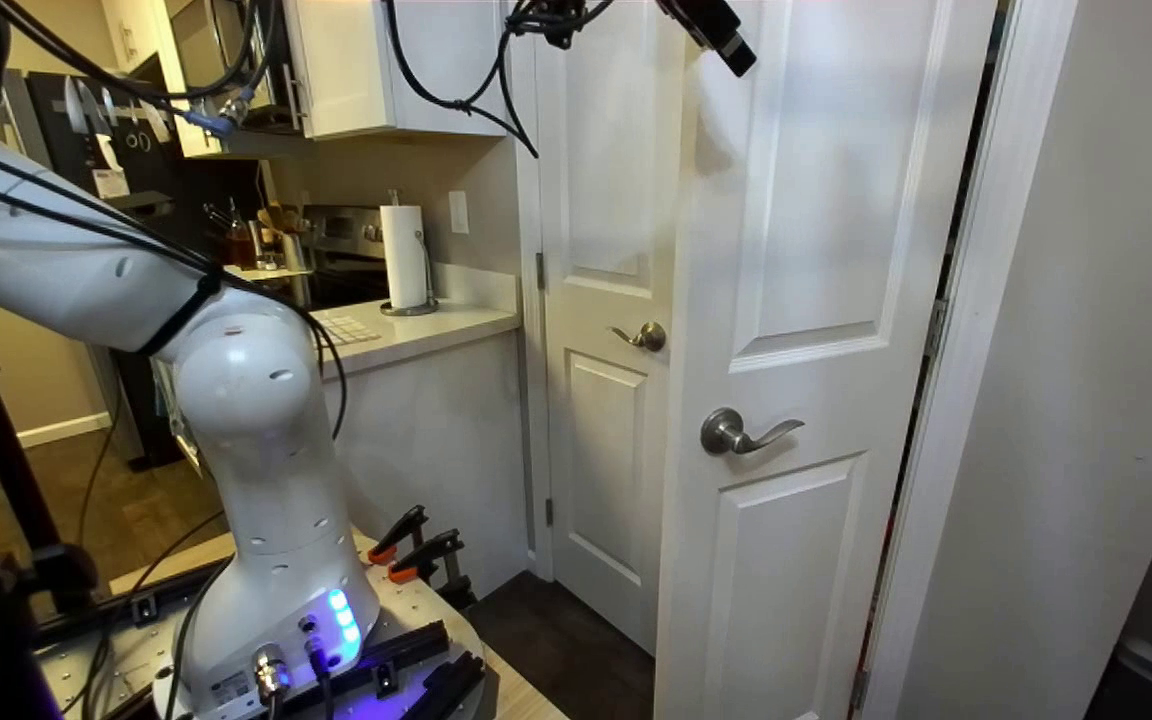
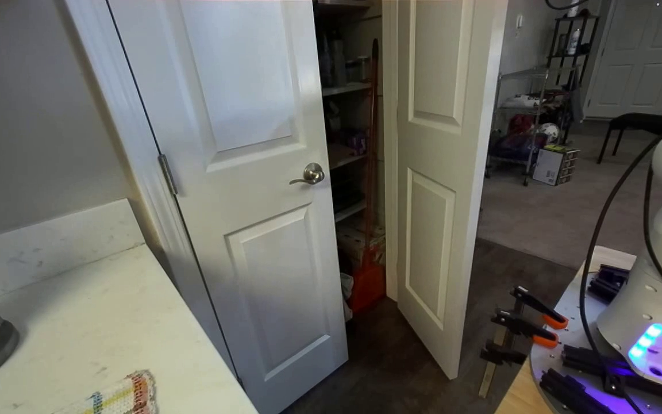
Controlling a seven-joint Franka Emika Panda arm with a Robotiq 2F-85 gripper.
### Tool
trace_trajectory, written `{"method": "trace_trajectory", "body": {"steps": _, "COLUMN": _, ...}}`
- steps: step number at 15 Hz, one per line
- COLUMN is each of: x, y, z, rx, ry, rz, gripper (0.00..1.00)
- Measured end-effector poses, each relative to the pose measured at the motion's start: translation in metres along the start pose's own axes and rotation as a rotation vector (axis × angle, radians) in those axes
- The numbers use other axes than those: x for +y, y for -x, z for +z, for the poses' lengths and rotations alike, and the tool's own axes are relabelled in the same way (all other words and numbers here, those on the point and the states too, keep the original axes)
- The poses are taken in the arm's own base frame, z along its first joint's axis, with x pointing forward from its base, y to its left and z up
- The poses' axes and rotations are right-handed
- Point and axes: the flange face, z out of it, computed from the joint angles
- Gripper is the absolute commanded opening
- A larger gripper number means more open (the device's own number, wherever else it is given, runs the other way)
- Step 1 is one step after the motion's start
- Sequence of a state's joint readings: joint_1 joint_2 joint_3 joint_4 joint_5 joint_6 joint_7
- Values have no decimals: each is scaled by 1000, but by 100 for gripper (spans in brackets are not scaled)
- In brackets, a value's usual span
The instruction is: Close the right door
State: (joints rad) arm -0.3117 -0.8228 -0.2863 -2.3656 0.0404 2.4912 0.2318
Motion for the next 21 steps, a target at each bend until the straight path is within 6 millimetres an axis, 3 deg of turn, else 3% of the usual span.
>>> {"method": "trace_trajectory", "body": {"steps": 5, "x": -38, "y": 13, "z": 0, "rx": -56, "ry": -91, "rz": -77, "gripper": 100}}
{"method": "trace_trajectory", "body": {"steps": 12, "x": -64, "y": 27, "z": 9, "rx": -108, "ry": -152, "rz": -233, "gripper": 100}}
{"method": "trace_trajectory", "body": {"steps": 21, "x": -110, "y": 52, "z": 51, "rx": -144, "ry": -154, "rz": -442, "gripper": 100}}
